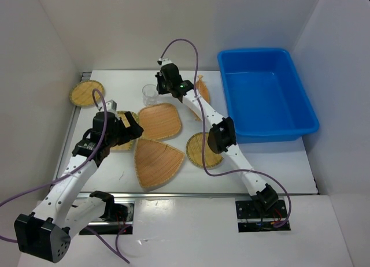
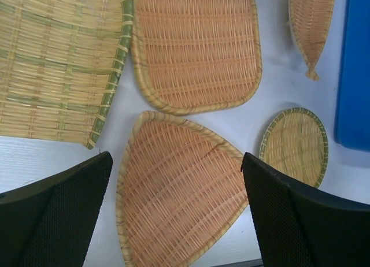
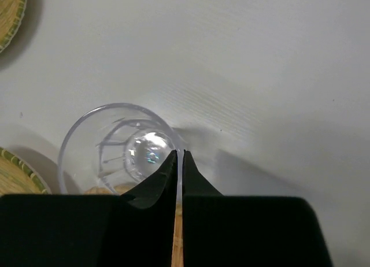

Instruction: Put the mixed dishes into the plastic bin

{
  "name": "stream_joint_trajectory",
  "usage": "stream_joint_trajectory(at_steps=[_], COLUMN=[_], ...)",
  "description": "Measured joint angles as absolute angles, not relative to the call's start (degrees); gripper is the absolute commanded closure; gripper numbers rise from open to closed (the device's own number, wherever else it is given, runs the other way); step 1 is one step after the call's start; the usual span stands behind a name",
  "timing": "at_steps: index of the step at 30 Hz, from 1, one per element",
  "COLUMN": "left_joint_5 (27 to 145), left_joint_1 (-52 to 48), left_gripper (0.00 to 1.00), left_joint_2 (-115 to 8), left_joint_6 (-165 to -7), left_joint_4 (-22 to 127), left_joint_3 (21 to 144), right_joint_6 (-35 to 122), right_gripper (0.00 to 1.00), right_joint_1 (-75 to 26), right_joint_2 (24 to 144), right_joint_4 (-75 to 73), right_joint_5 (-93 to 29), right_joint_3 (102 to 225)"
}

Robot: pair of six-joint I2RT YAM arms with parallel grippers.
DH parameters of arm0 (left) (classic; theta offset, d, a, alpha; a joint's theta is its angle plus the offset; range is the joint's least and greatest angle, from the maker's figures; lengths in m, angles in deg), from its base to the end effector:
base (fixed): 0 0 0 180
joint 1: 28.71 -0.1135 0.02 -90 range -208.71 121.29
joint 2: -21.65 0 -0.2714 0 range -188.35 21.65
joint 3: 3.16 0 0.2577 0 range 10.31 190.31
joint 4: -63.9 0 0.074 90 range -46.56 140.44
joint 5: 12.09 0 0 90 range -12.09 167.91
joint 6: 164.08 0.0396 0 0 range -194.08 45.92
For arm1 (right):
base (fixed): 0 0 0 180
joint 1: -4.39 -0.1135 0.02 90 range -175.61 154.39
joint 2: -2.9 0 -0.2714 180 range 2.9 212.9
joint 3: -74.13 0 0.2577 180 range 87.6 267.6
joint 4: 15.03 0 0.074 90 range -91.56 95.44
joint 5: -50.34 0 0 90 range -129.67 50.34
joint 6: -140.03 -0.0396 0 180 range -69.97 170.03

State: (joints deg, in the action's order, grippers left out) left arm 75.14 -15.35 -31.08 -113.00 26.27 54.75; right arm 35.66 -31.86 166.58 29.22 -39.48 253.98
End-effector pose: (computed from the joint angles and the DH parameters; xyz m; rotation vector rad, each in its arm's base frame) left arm 0.2029 -0.0462 0.2918 -0.5093 2.1148 -0.4791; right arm 0.5065 0.3716 0.2081 -0.4017 2.0679 0.5433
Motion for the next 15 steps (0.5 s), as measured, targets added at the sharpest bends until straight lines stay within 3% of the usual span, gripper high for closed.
stream_joint_trajectory(at_steps=[15], left_joint_5=[74.6], left_joint_1=[-15.5], left_gripper=[0.00], left_joint_2=[-28.5], left_joint_6=[-113.6], left_joint_4=[28.9], left_joint_3=[49.8], right_joint_6=[35.9], right_gripper=[0.99], right_joint_1=[-27.5], right_joint_2=[161.6], right_joint_4=[34.1], right_joint_5=[-41.5], right_joint_3=[255.0])
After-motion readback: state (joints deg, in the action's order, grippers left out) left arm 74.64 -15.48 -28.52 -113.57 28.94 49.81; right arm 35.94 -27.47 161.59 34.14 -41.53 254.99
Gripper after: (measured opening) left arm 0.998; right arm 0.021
